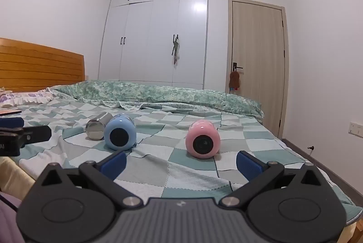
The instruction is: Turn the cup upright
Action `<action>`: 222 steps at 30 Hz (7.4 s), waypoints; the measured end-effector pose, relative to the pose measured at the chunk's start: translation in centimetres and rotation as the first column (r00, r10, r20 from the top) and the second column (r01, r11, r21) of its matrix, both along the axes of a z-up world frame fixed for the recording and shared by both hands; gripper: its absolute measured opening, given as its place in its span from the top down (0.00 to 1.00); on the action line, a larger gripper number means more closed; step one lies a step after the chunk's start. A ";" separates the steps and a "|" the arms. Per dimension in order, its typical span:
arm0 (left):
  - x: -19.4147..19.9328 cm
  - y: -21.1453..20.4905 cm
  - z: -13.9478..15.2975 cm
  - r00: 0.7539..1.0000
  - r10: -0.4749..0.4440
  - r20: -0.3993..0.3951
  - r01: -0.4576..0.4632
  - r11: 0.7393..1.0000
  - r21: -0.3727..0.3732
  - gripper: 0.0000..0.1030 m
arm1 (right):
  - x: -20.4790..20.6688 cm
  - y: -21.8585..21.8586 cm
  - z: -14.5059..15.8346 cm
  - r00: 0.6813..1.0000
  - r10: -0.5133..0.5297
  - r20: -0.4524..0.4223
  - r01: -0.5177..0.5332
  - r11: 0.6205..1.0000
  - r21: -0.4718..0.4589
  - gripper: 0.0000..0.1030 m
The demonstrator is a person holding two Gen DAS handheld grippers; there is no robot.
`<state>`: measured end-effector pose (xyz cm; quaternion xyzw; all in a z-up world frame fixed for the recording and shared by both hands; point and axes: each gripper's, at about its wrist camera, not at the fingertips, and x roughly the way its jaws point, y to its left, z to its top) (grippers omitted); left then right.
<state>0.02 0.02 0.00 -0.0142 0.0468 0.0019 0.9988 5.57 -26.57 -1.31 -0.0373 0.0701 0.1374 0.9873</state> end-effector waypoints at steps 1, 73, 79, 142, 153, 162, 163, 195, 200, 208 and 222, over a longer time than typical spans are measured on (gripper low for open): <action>0.0 0.1 0.0 1.000 0.001 0.001 -0.001 1.000 0.000 0.00 | 0.0 0.0 0.0 1.000 0.000 -0.001 0.000 1.000 0.001 0.00; -0.8 -1.2 -0.1 1.000 0.011 0.014 -0.011 0.999 0.047 0.00 | -0.8 0.4 -0.1 0.999 -0.031 0.021 0.032 0.999 -0.023 0.00; -0.8 -1.2 -0.1 1.000 0.010 0.014 -0.011 0.999 0.046 0.00 | -0.8 0.4 -0.1 0.999 -0.032 0.021 0.032 0.999 -0.023 0.00; 38.8 13.2 3.3 0.662 0.253 -0.705 -0.318 0.947 0.040 0.00 | 37.9 18.9 3.9 0.920 0.235 -0.313 -0.264 0.963 -0.053 0.00; 41.1 14.4 0.8 0.555 0.182 -0.811 -0.355 0.934 -0.033 0.35 | 38.2 18.5 2.9 0.911 0.242 -0.333 -0.269 0.963 -0.036 0.00; 39.8 13.8 1.6 0.582 0.200 -0.788 -0.317 0.948 0.006 0.38 | 37.3 18.6 3.6 0.910 0.258 -0.325 -0.286 0.957 -0.039 0.00; 39.5 13.9 1.9 0.589 0.196 -0.784 -0.315 0.949 0.000 0.38 | 37.1 18.6 3.7 0.910 0.259 -0.323 -0.286 0.957 -0.039 0.00; 16.5 8.5 4.3 0.662 0.119 -0.740 -0.176 0.984 0.001 0.38 | 12.9 12.7 7.5 0.917 0.221 -0.331 -0.265 0.960 -0.094 0.00; 16.8 9.0 2.5 0.654 0.136 -0.744 -0.147 0.988 0.051 0.38 | 11.4 13.3 6.3 0.912 0.209 -0.353 -0.258 0.961 -0.097 0.00; 17.0 9.2 0.5 0.663 0.108 -0.740 -0.076 0.994 0.077 0.35 | 11.0 14.5 5.1 0.906 0.185 -0.381 -0.251 0.959 -0.129 0.00; 11.5 13.1 6.7 0.781 0.080 -0.619 -0.059 0.997 0.055 0.00 | 8.8 16.9 7.4 0.908 0.202 -0.368 -0.258 0.960 -0.111 0.00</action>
